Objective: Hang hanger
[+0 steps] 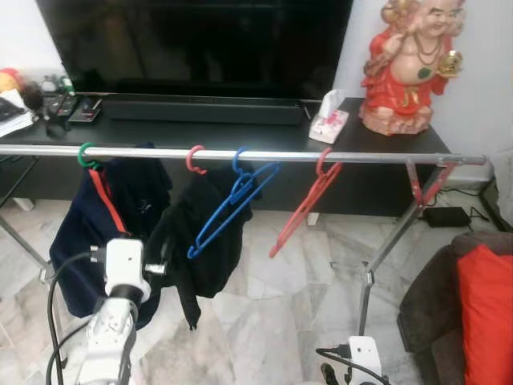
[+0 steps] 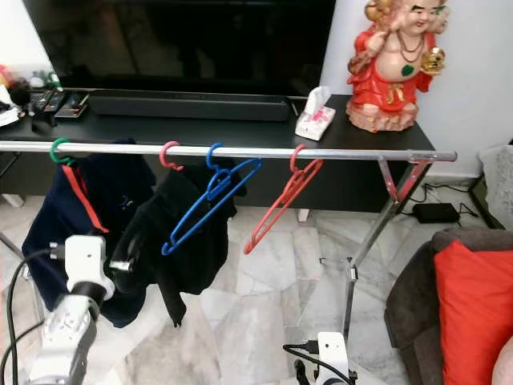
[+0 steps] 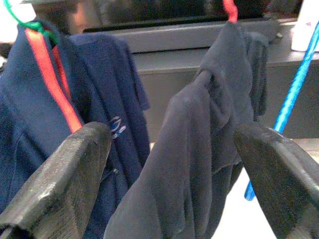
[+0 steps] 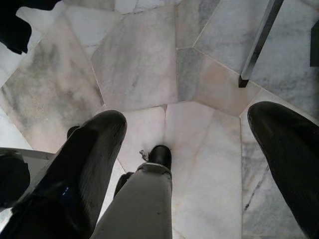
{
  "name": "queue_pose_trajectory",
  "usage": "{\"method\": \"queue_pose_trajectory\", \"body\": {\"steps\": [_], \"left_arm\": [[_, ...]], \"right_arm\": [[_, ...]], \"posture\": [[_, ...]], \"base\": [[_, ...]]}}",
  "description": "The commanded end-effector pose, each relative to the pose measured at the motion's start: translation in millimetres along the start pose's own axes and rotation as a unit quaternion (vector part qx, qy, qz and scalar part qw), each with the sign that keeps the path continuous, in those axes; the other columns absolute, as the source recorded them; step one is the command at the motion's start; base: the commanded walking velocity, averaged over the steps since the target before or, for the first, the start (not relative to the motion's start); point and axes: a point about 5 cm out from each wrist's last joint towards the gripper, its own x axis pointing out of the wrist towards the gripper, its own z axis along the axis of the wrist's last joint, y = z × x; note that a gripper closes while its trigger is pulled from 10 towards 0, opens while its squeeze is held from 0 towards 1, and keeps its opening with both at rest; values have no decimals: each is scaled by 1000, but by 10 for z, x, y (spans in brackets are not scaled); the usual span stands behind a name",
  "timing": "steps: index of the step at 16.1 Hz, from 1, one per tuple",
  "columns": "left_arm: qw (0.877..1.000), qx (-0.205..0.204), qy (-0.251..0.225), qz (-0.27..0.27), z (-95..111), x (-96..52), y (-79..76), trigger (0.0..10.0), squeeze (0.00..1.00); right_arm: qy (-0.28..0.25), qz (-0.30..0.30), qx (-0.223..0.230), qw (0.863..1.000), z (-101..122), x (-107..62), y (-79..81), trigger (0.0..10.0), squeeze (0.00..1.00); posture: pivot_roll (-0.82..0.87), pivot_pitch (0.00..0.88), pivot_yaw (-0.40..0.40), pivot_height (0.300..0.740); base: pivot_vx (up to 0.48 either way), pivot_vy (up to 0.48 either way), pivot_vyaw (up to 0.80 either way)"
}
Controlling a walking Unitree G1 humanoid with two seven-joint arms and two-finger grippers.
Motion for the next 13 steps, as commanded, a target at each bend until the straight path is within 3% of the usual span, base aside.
{"method": "queue_pose_trajectory", "body": {"steps": [1,8,11,13], "left_arm": [[1000,6,-16,1,70,8,-23,10000,0],[1000,9,-24,3,161,10,-57,10000,0],[1000,9,-29,0,187,12,-75,10000,0],[998,13,-63,-6,364,48,-105,10000,0]], "right_arm": [[4,-1,0,1000,-20,-3,-2,10000,0],[6,1,-2,1000,-25,-3,6,10000,0],[6,1,-2,1000,-26,-3,5,10000,0],[6,1,-3,1000,-28,-4,0,10000,0]], "posture": [[-64,0,-18,740],[-61,0,-18,740],[-60,0,-18,740],[-60,0,-20,740]], "base": [[0,0,0],[0,0,0],[256,0,0],[274,0,0]]}}
